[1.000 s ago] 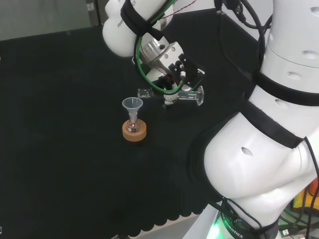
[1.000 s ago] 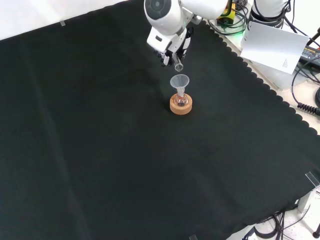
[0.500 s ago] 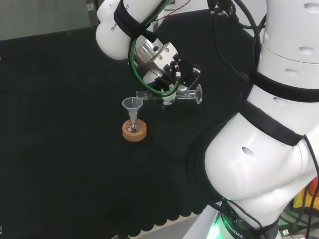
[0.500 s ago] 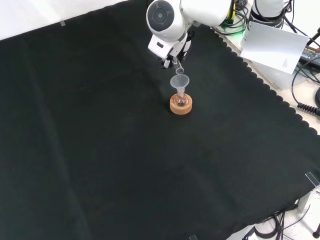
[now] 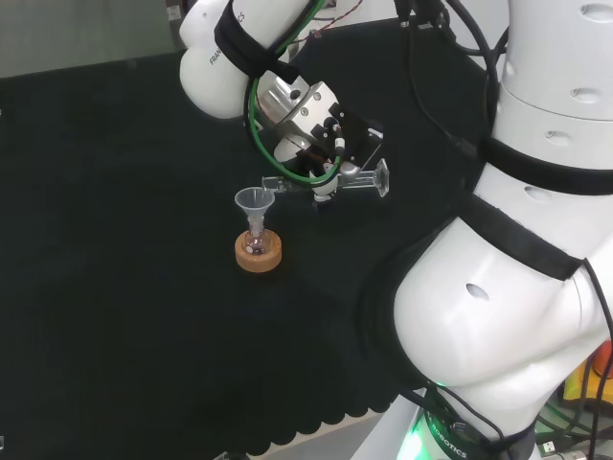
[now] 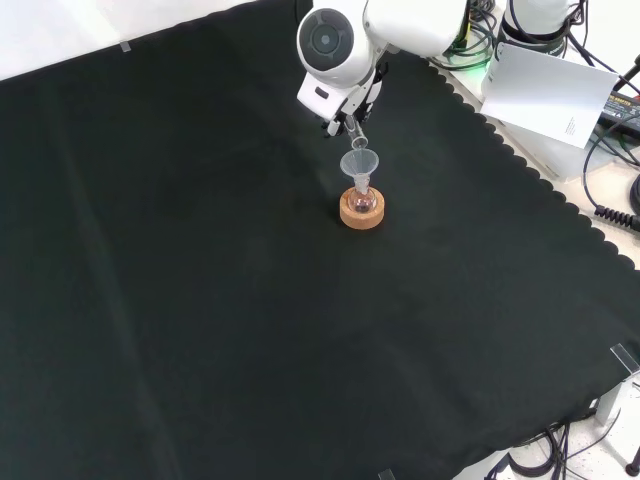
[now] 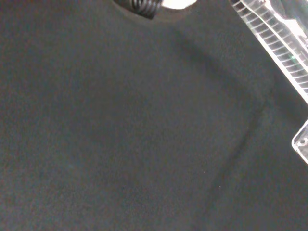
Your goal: Pour the water from the graduated cylinder into the round-bottom flask.
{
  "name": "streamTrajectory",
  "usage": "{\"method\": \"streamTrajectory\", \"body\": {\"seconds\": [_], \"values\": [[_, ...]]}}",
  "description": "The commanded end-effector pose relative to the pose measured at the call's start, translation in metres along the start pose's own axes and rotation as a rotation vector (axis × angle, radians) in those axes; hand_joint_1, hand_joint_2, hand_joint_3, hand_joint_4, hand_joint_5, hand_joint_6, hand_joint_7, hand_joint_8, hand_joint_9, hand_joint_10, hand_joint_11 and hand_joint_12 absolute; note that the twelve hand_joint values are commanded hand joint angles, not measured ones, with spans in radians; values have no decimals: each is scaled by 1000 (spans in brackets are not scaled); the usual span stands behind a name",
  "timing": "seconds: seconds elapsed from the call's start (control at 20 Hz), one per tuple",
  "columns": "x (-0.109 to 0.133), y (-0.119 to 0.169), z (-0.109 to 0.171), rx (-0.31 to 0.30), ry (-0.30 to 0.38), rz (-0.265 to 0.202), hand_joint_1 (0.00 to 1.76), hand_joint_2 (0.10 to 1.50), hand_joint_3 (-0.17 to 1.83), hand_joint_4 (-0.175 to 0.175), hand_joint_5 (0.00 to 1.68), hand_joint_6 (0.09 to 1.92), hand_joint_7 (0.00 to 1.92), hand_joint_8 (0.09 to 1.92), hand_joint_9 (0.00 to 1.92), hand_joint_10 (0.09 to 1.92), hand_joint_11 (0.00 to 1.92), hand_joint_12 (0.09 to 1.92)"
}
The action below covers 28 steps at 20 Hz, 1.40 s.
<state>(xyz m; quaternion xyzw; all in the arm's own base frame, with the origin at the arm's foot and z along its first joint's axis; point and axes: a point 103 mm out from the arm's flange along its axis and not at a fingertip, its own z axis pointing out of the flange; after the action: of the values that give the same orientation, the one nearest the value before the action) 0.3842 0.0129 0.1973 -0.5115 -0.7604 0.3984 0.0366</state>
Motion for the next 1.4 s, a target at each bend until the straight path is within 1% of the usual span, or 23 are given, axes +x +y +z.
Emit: {"method": "streamTrajectory", "body": {"seconds": [0.05,0.6,1.0,1.4], "values": [[-2,-1,0,16,-26,14,1179,1154,-175,-175,1087,868,1609,87,1631,87,1415,602],[-3,-3,-5,26,-59,30,1179,1154,-175,-175,1087,867,1610,87,1632,87,1415,601],[-3,-3,-10,32,-129,47,1179,1154,-175,-175,1086,868,1610,87,1631,87,1413,600],[-3,-4,-16,39,-154,59,1179,1154,-175,-175,1086,869,1609,87,1631,87,1413,599]]}}
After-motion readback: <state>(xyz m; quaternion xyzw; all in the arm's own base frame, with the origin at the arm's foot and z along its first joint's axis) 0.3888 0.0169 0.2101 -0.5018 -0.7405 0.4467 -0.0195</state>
